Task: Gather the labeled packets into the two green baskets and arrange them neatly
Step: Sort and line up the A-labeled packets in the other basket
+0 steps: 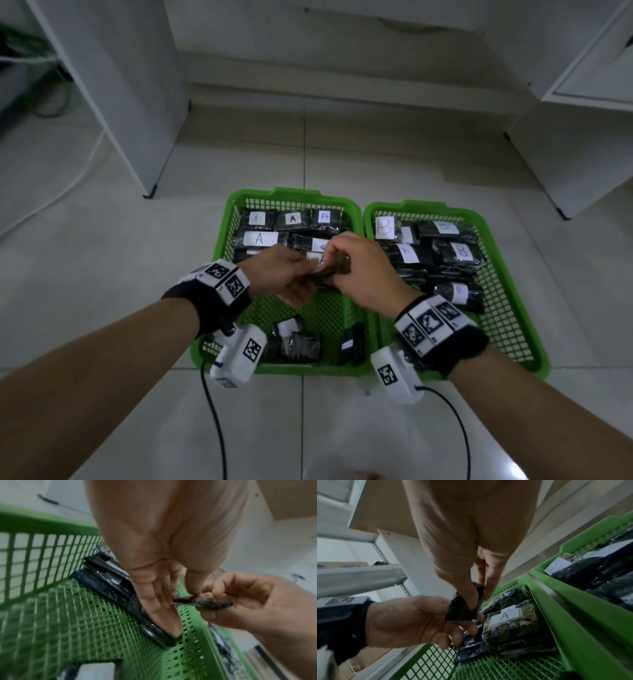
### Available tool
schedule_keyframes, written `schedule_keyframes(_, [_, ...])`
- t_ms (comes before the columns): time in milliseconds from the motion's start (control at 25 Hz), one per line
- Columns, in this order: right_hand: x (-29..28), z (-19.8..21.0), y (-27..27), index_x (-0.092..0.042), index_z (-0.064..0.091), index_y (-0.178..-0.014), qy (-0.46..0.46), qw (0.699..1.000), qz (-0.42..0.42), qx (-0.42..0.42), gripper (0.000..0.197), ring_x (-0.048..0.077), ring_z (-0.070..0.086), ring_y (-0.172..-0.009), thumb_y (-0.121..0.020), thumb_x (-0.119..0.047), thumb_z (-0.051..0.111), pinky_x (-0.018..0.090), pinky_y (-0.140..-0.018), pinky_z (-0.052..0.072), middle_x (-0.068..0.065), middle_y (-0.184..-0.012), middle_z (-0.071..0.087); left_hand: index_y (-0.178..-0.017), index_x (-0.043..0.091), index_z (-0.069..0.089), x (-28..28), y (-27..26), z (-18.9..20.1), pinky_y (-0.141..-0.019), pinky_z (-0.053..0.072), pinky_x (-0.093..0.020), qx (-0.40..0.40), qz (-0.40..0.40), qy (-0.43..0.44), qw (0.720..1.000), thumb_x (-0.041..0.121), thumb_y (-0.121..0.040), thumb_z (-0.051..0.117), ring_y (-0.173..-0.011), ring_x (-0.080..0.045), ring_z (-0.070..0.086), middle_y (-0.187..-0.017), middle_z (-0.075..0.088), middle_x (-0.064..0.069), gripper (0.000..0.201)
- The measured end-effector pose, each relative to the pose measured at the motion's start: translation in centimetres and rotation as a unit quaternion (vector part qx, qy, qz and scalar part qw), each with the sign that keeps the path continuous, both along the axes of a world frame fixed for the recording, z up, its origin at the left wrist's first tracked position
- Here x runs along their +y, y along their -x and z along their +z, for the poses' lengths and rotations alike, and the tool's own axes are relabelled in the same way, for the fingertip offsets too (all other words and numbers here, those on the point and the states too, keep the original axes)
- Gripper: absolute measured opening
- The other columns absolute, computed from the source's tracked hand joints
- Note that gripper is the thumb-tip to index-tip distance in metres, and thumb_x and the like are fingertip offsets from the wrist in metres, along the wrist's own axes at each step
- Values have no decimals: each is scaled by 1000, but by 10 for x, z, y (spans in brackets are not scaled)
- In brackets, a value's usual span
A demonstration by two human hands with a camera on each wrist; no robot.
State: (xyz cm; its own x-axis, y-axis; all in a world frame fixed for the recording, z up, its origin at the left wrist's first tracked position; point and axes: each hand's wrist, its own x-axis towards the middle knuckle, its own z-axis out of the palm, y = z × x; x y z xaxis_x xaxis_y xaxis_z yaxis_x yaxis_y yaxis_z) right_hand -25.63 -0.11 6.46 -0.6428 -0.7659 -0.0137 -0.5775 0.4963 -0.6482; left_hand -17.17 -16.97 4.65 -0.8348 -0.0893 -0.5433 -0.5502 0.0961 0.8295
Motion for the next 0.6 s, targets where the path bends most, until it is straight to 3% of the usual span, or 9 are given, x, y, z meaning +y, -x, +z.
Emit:
schedule_keyframes(80, [1,-3,0,-17,62,-84,52,999,-7,-3,35,5,56,-106,-69,8,80,4,-89,40,-8,-118,57,-117,-7,59,-2,-1,3,-68,63,-34,60,97,-49,992,7,-95,62,-73,-25,72,-91,71,-20,26])
schedule_keyframes(160, [2,-5,1,-18,60,-96,65,997,-15,-29,43,6,52,-119,-68,5,83,15,-102,46,-11,-130,49,-119,-8,56,-7,0,5,-68,63,-38,90,180,-71,977,-5,-88,67,-82,-31,72,-91,68,-22,34])
schedule_keyframes(280, [1,-8,4,-20,58,-117,71,997,-34,-24,58,6,55,-109,-69,-4,87,30,-95,56,-9,-124,53,-119,-7,57,-9,3,7,-70,62,-44,93,192,-71,974,-14,-84,65,-90,-37,71,-100,66,-29,36])
schedule_keyframes(400, [1,-11,11,-19,62,-132,22,998,-6,56,61,7,51,-117,-76,-16,86,31,-106,45,-8,-130,57,-119,-6,59,-9,9,7,-67,63,-41,103,179,-52,977,-16,-83,65,-86,-33,72,-102,69,-25,38])
schedule_keyframes(600, [-16,-15,23,-25,65,-119,-81,985,51,142,49,8,48,-104,-77,-43,81,31,-91,47,-12,-113,61,-123,2,64,-20,15,-5,-75,63,-40,110,156,-6,982,-6,-85,69,-80,-24,75,-90,76,-10,39])
